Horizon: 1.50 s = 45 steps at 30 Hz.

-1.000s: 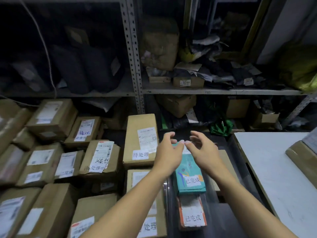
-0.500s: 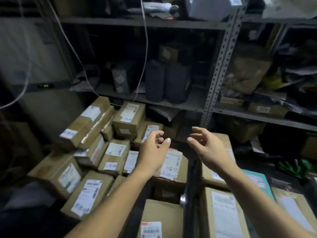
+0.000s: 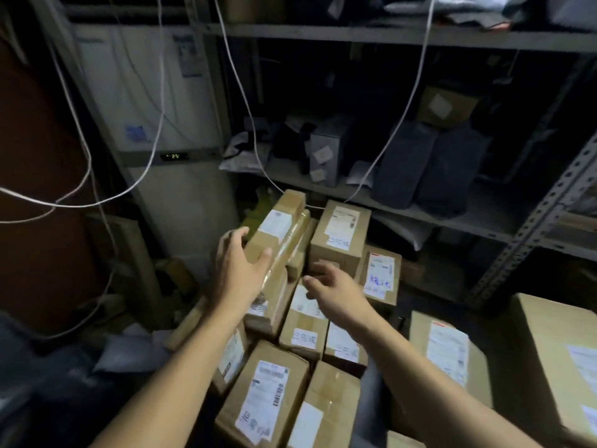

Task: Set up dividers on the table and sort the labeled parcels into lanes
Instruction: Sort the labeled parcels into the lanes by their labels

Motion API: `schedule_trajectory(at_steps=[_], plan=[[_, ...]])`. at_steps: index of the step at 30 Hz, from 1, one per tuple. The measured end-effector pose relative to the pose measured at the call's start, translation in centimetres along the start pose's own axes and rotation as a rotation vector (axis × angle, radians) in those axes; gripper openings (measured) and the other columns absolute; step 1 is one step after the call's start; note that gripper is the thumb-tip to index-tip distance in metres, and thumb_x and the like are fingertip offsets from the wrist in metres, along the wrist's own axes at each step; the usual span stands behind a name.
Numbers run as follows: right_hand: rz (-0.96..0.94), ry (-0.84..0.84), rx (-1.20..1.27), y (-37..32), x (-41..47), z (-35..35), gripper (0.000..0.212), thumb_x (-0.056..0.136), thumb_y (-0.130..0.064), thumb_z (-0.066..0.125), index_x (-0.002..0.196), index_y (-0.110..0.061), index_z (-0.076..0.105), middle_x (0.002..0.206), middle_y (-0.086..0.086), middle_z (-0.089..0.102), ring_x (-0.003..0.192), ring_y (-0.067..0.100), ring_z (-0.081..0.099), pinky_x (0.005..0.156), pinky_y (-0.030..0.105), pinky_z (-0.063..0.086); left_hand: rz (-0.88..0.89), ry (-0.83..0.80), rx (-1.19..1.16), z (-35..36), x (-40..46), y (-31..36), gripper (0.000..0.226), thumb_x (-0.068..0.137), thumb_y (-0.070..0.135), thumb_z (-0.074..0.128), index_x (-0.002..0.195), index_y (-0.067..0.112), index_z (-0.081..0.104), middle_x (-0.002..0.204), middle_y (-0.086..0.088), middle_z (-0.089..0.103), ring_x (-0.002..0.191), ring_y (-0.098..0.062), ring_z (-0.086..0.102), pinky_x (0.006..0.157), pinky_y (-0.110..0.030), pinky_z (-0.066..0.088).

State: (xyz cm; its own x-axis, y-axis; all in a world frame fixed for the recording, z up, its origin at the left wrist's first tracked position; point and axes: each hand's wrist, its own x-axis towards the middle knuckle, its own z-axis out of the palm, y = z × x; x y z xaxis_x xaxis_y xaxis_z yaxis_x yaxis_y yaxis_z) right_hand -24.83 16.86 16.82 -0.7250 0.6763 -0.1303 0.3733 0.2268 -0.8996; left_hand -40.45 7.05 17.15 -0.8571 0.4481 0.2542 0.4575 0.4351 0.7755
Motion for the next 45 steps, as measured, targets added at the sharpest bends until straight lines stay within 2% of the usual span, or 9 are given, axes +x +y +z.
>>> schedule_trajectory(at_steps=[6,13,18,27,30,33,37,41,45], plan=[[0.063,-0.052,-0.071,-1.5,3.2,6.3,0.051,0.095,-0.035,0.052,0.142,-0.018,0.046,0.123,0.002,0.067,0.103,0.014,0.065,0.078,0.025,0.046,-0.185,-0.299,0.301,1.3,2.9,-4.8,0.111,0.070,0.062,0.073,0.153,0.020,0.013,0.148,-0.012,0.039,0.132,-0.032,0.042,0.092,-0.041,0.041],[0.101,-0.055,-0.118,-1.3,4.1,6.5,0.050,0.096,-0.033,0.052,0.143,-0.015,0.046,0.127,0.006,0.065,0.112,0.019,0.063,0.100,0.039,0.048,-0.197,-0.200,0.347,3.4,3.0,-5.8,0.062,0.082,0.042,0.071,0.129,0.013,0.044,0.126,-0.012,0.056,0.113,-0.033,0.055,0.082,-0.041,0.050],[0.073,-0.017,-0.085,-1.2,4.1,5.4,0.052,0.096,-0.036,0.053,0.144,-0.016,0.046,0.128,0.004,0.064,0.113,0.017,0.062,0.100,0.039,0.049,-0.147,-0.125,0.309,1.8,1.6,-5.7,0.054,0.082,0.044,0.072,0.123,0.018,0.050,0.114,-0.007,0.061,0.100,-0.028,0.060,0.070,-0.035,0.049],[0.047,0.137,0.302,-1.9,3.6,0.9,0.044,0.082,-0.063,0.058,0.120,-0.041,0.051,0.110,-0.014,0.068,0.095,0.005,0.069,0.082,0.031,0.058,0.083,-0.054,0.158,0.7,-4.8,1.7,0.064,0.080,0.048,0.071,0.135,0.028,0.045,0.124,-0.003,0.061,0.107,-0.028,0.058,0.072,-0.035,0.049],[0.046,0.278,0.443,-1.3,1.6,-2.4,0.055,0.082,-0.051,0.067,0.127,-0.025,0.050,0.103,-0.005,0.071,0.080,0.002,0.072,0.062,0.023,0.057,0.173,-0.079,0.146,1.7,-7.5,5.3,0.070,0.079,0.050,0.070,0.138,0.030,0.040,0.126,0.000,0.060,0.109,-0.025,0.057,0.073,-0.034,0.049],[0.066,0.380,0.479,-0.2,-1.5,-7.1,0.047,0.083,-0.037,0.069,0.122,-0.014,0.059,0.106,0.003,0.073,0.090,0.012,0.072,0.076,0.038,0.061,0.230,-0.193,0.034,3.6,-10.7,8.9,0.071,0.077,0.057,0.068,0.137,0.031,0.040,0.121,0.005,0.059,0.106,-0.021,0.057,0.076,-0.035,0.050],[0.070,0.440,0.460,2.0,-7.6,-15.5,0.015,0.094,-0.019,0.062,0.107,-0.015,0.069,0.090,0.000,0.077,0.077,0.013,0.074,0.057,0.029,0.057,0.242,-0.480,-0.296,6.9,-15.7,13.7,0.072,0.072,0.075,0.052,0.133,0.036,0.046,0.116,0.016,0.061,0.100,-0.003,0.059,0.075,-0.019,0.051],[0.108,0.464,0.337,5.2,-15.6,-24.1,0.013,0.097,-0.016,0.059,0.098,-0.020,0.071,0.090,-0.004,0.077,0.077,0.008,0.073,0.058,0.025,0.057,0.069,-0.808,-0.666,11.5,-20.8,18.9,0.030,0.087,0.041,0.067,0.115,0.041,0.056,0.107,0.019,0.068,0.100,0.003,0.065,0.087,-0.029,0.056],[0.181,0.527,0.317,9.9,-25.0,-31.0,0.019,0.098,-0.014,0.056,0.106,-0.020,0.072,0.104,0.003,0.076,0.093,0.017,0.073,0.076,0.039,0.061,-0.077,-1.166,-0.816,16.3,-28.3,24.2,0.037,0.087,0.027,0.071,0.118,0.035,0.054,0.111,0.003,0.071,0.097,-0.013,0.071,0.079,-0.034,0.060]])
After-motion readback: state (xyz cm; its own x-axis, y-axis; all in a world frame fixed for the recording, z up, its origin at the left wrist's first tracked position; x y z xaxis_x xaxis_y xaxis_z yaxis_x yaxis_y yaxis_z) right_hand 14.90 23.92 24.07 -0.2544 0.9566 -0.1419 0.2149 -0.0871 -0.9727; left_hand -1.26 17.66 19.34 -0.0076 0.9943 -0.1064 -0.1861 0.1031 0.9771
